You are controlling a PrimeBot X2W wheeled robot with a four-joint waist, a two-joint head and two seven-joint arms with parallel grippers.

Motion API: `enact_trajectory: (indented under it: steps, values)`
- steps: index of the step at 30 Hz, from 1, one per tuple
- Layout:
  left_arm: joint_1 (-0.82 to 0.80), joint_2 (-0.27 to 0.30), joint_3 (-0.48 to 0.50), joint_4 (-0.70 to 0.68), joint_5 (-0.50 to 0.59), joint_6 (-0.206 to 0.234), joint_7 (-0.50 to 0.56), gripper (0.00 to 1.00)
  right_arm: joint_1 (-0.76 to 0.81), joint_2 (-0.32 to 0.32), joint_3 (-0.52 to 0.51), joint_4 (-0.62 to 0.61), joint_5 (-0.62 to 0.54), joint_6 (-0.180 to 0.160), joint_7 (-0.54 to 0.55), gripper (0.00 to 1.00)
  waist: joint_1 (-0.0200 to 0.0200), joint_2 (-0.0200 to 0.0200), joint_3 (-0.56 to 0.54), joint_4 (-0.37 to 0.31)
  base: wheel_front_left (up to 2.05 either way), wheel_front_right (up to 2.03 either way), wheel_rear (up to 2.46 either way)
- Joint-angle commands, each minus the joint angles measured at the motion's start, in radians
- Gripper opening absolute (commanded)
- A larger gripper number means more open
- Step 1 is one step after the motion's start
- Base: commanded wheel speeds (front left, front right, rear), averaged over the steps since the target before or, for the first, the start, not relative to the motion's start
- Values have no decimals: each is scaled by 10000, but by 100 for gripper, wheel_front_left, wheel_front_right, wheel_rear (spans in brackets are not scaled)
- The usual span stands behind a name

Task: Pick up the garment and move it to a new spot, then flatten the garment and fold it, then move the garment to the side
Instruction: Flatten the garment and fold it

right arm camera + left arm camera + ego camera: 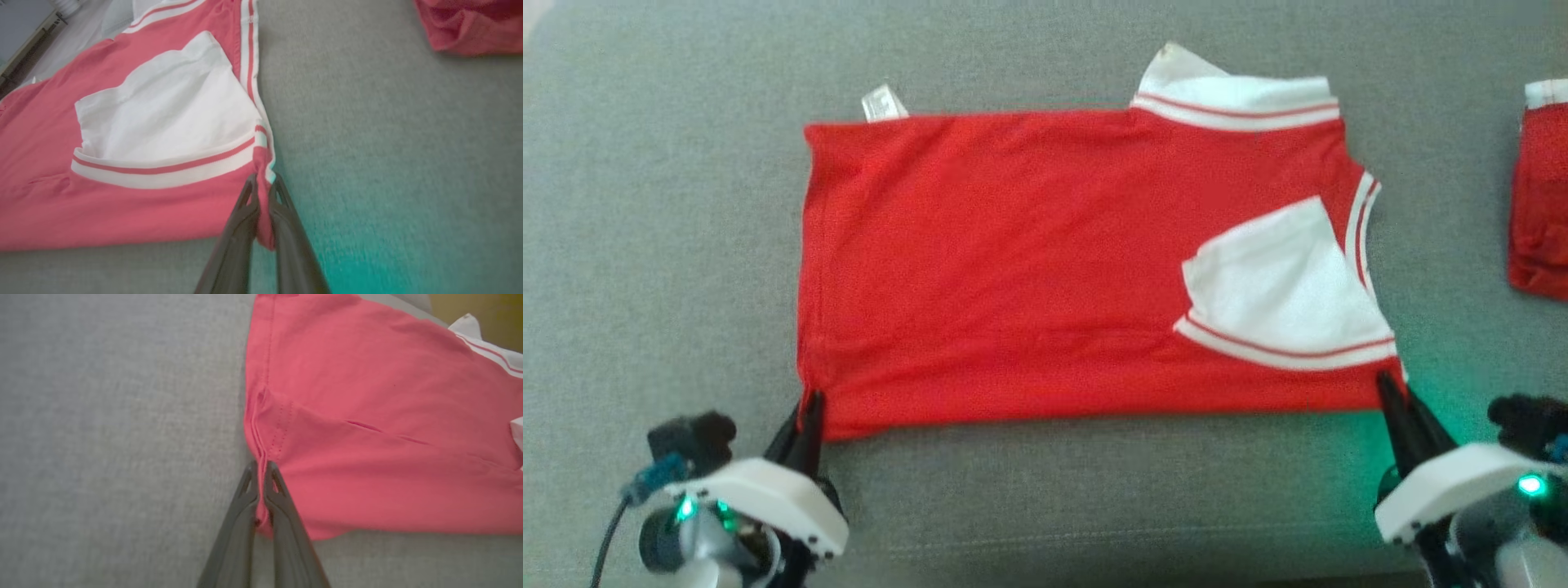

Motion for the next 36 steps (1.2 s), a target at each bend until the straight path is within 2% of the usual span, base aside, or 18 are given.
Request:
enact_trajectory:
  steps: [1, 5, 6, 7, 8, 9, 17, 22, 30, 36]
  values:
    - [74, 169, 420, -373, -107, 120, 47, 0, 230, -47, -22, -433, -84, 37, 83, 0, 0, -1, -126, 22, 0, 0, 0]
    - [465, 100, 383, -513, -201, 236, 198, 0, 744, 193, -161, -787, -119, 37, 357, 0, 0, -1, -254, 4, 0, 0, 0]
    - [500, 91, 360, -515, -207, 245, 219, 0, 829, 251, -174, -841, -87, 37, 437, 26, 0, -1, -273, -2, 0, 0, 0]
    - [523, 71, 330, -497, -221, 249, 247, 12, 905, 291, -191, -891, -93, 37, 487, 88, 0, -1, -309, -1, 0, 0, 0]
    - [537, 59, 306, -480, -215, 266, 255, 47, 967, 333, -174, -963, -78, 37, 512, 100, 0, -1, -337, -3, 0, 0, 0]
    - [546, 44, 284, -464, -195, 294, 244, 100, 1015, 377, -169, -1044, -47, 37, 505, 100, 0, -1, -364, -14, 0, 0, 0]
    - [415, 80, 208, -1239, 932, 944, -1276, 100, 650, 295, -46, -2549, -837, 37, -790, 100, 0, -1, -628, -170, 0, 0, 0]
    - [62, 139, 212, -2077, 1326, 1169, -1783, 100, 30, 184, 192, -3535, -1206, 37, -1068, 100, 0, -1, -740, -239, 0, 0, 0]
    - [-709, 359, 58, -2418, 1521, 1115, -1524, 100, -212, 220, 254, -3990, -1299, 37, -917, 100, 0, -1, -589, -214, 0, 0, 0]
    - [-2247, 446, -151, -1191, 1262, 591, -1028, 100, -372, 366, 330, -4060, -1279, 37, -932, 100, 0, -1, 25, -335, 0, 0, 0]
